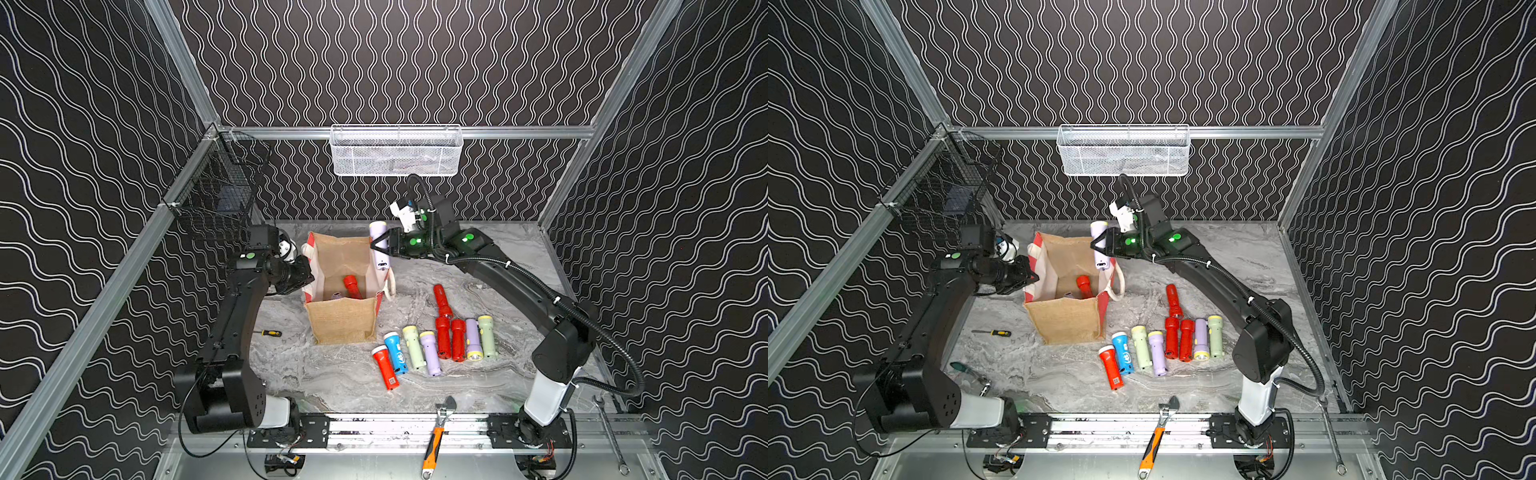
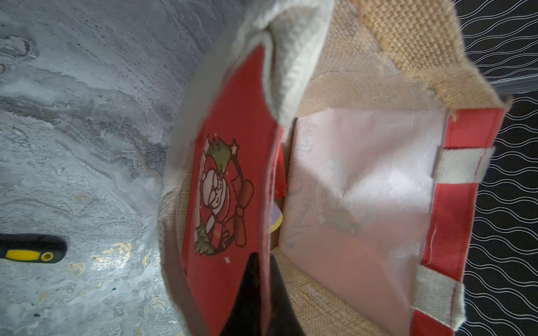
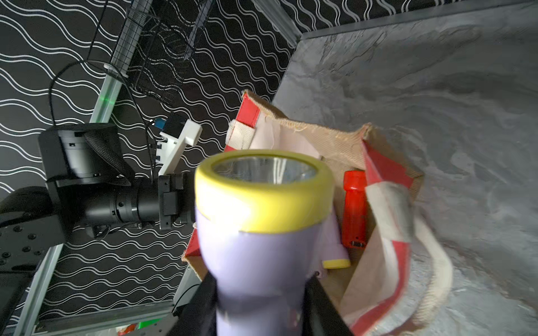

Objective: Put the flashlights into the tote bags
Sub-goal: Place the flashlight in the canvas bag.

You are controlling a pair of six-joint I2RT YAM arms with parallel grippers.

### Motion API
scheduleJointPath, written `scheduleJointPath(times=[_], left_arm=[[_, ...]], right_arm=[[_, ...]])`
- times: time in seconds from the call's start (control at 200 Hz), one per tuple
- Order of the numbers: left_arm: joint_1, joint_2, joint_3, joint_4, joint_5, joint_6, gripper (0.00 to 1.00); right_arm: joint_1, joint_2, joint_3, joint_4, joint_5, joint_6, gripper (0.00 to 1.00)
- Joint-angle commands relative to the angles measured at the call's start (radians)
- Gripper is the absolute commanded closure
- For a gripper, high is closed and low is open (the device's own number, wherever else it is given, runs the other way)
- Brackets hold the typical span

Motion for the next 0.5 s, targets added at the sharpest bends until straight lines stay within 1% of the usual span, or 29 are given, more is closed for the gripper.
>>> scheduleJointPath(times=[0.0,0.065,0.105,0.33,0.495], left_arm=[[0.000,-0.001,-0.001,0.012,-0.010,0.012,1.00],[0.000,-0.001,-0.001,0.017,-0.005,0.008,1.00],[-0.001,-0.005,-0.001,0.019,-0.003,0.005,1.00],[-0.007,-0.021,-0.008,0.017,0.004,0.010,1.00],[-0.009,-0.026,-0.018,0.023,0.004,0.010,1.00]], right_arm=[[0.028,0.032,0.006,0.091,-0.024,0.070,0.70],[0.049,0.052,0.022,0.101,-0.046,0.081,0.70],[0.061,0.099,0.038,0.099,-0.053,0.085,0.70],[0.096,0.237,0.150,0.038,-0.033,0.083,0.70],[0.113,0.307,0.193,0.007,-0.038,0.086,0.70]])
